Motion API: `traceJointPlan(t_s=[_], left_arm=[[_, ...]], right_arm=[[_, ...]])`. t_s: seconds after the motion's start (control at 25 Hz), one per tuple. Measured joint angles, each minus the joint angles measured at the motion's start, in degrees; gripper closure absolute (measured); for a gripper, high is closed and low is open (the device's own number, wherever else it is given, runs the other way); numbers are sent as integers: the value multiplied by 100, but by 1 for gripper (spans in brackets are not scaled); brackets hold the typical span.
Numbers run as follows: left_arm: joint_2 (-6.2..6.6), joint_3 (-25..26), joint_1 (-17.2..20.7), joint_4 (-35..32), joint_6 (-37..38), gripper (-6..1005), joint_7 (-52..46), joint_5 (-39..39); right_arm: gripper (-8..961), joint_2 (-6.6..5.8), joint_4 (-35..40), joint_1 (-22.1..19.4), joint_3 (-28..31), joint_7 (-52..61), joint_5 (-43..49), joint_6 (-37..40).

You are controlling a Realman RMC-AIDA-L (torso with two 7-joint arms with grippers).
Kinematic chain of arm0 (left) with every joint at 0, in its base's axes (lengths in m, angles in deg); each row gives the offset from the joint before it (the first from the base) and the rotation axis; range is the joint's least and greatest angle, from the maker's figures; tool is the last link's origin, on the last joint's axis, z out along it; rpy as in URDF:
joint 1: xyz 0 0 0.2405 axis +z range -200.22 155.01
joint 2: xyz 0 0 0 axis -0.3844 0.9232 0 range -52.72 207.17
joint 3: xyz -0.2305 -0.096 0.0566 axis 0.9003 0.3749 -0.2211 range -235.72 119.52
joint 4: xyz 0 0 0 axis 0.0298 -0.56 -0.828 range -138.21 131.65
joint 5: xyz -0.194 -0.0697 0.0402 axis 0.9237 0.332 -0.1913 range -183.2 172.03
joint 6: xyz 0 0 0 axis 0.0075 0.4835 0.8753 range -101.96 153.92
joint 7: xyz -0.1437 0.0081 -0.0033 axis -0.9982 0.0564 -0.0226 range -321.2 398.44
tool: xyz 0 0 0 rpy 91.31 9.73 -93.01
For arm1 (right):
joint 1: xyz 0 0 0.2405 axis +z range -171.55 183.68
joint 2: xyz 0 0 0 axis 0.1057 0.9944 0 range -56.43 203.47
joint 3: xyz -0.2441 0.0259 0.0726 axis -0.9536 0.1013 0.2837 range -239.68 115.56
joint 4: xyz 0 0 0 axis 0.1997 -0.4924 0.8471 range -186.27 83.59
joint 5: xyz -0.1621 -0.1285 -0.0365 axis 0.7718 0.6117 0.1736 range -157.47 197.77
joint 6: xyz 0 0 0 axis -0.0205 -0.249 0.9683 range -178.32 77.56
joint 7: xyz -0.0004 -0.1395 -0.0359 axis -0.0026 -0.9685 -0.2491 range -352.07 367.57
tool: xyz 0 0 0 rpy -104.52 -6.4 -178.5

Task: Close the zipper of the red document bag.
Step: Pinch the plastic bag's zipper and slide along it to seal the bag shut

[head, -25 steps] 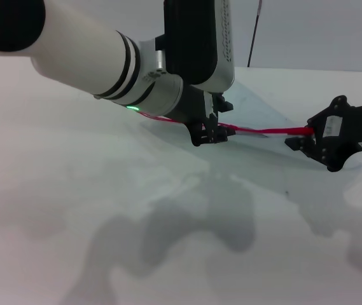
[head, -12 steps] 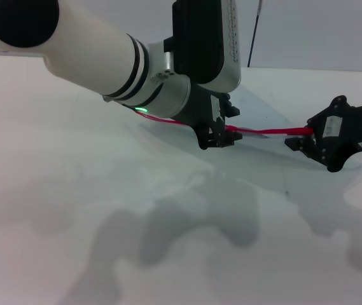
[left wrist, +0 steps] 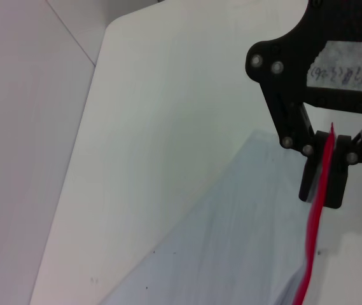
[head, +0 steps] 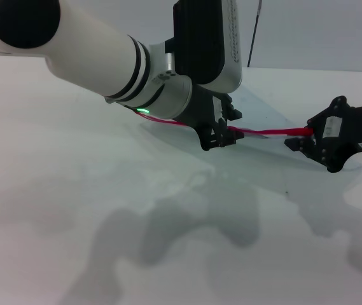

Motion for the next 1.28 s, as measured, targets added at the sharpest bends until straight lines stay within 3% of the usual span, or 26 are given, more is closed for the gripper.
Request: traceJointPlan(t_s=[0.52,1.28], left_arm=[[0,-44,-201,299,78,689,17,7],[0,-47,-272,444,153,825,10,-43]], right_arm=[[904,0,0,3,6,1,-1,0],[905,-9,1,7,6,-9,-1,-12]])
